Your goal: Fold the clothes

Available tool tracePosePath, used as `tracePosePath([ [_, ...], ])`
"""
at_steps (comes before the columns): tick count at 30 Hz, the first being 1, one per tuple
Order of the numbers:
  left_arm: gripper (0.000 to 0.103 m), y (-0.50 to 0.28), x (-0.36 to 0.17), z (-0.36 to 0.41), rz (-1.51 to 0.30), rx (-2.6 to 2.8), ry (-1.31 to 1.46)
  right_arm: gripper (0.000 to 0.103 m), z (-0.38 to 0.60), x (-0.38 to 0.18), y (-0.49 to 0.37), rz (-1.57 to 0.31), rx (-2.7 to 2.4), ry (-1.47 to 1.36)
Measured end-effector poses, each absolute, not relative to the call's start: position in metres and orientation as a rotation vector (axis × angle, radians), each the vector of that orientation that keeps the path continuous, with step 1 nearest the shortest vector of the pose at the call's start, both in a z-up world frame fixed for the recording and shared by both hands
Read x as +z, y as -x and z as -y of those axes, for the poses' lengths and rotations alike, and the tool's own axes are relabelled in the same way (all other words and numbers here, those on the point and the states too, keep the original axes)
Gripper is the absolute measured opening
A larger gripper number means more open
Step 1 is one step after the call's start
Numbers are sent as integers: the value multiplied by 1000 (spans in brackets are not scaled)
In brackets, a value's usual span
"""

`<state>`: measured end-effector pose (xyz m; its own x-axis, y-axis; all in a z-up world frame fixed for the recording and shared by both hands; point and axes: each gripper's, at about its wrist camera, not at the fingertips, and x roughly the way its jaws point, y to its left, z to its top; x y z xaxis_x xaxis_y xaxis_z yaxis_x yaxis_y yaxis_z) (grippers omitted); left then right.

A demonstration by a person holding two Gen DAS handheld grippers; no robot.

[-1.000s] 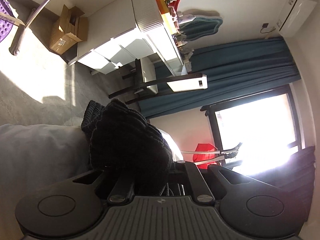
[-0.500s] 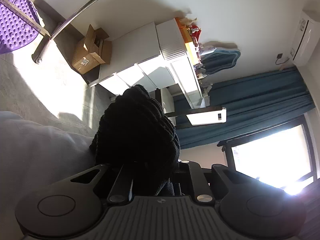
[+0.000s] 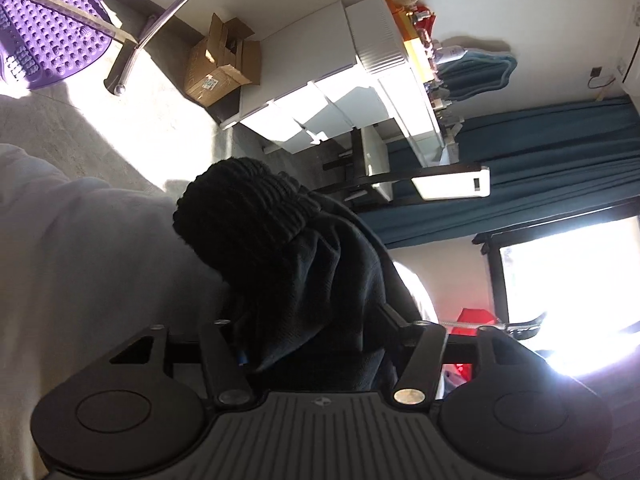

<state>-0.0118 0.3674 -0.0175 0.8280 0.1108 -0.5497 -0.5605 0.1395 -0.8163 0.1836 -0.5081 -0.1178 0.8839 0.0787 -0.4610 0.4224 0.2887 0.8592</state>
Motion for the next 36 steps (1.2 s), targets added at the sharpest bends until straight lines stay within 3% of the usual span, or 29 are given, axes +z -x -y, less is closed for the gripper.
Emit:
tracePosePath([
  [1,86,10,-21,-366,-466,510,1364,64,505,-121,-191,-502,-261,-1242],
  [3,86,5,-31,-364,-529,461,1389,73,502,-126,-202,-534,-278,-1189],
  [8,84,-7,-44,-364,-548,410,1405,73,499,-136,-221,-524,-237,-1106],
  [9,83,-9,-46,-364,-546,406,1402,62,498,-135,-223,-512,-230,-1092],
  [10,80,-11,-48,-364,-543,402,1401,35,496,-133,-225,-512,-226,-1072],
  [12,74,-12,-52,-365,-531,397,1403,13,491,-124,-227,-504,-225,-1031],
  [13,68,-11,-53,-365,-522,396,1404,11,489,-118,-225,-488,-228,-1011],
  [15,65,-10,-55,-365,-511,388,1405,10,486,-101,-219,-442,-241,-983],
  [21,40,0,-54,-364,-433,295,1435,10,487,-48,-163,-303,-322,-942],
  [23,15,4,-53,-364,-409,278,1442,10,496,-58,-145,-376,-400,-1021],
  [26,14,13,-51,-364,-372,263,1447,11,506,-85,-121,-501,-498,-1156],
  [28,14,18,-51,-364,-363,255,1455,17,511,-105,-104,-573,-547,-1253],
  [30,14,22,-52,-365,-365,258,1462,20,516,-115,-84,-547,-548,-1360],
  [33,14,27,-52,-367,-363,270,1471,36,516,-110,-65,-493,-549,-1376],
  [36,14,29,-50,-368,-366,273,1476,38,511,-98,-59,-452,-519,-1312],
])
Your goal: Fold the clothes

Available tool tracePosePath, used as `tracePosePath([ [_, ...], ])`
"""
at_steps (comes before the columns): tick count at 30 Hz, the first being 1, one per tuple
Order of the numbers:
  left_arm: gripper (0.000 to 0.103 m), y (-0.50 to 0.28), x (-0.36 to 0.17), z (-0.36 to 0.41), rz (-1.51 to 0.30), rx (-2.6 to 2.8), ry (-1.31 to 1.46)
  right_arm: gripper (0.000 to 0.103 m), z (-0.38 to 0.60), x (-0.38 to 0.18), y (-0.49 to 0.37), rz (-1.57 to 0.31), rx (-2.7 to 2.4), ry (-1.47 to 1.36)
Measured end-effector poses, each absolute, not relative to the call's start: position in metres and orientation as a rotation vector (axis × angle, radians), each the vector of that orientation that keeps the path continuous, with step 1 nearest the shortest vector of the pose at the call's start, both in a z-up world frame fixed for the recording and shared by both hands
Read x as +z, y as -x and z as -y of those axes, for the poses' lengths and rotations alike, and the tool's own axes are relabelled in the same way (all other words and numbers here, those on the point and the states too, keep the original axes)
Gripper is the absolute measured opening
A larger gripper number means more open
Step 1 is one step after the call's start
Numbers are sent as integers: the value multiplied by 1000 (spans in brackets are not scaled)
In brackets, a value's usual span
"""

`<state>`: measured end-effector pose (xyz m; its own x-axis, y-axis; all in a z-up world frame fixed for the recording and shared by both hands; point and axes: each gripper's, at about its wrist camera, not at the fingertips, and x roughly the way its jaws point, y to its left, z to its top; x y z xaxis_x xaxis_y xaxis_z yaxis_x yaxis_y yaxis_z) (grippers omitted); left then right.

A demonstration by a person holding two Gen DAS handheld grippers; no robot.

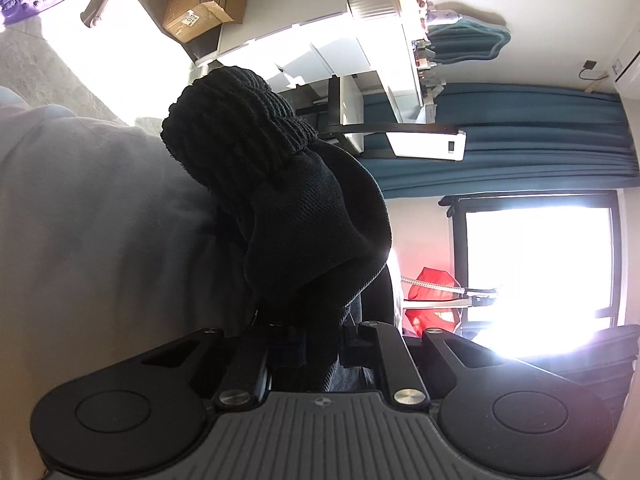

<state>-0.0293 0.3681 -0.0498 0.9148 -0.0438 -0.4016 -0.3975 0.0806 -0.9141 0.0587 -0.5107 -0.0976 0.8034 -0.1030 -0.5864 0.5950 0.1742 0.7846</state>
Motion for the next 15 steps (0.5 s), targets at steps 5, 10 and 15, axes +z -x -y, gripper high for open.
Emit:
tracePosePath([
  [5,15,30,-45,-370,-382,280,1468,45,498,-74,-56,-395,-581,-1205],
  [10,17,35,-43,-368,-401,296,1442,68,496,-74,-67,-423,-524,-1184],
  [15,20,32,-40,-367,-434,321,1382,73,487,-76,-93,-537,-517,-1081],
])
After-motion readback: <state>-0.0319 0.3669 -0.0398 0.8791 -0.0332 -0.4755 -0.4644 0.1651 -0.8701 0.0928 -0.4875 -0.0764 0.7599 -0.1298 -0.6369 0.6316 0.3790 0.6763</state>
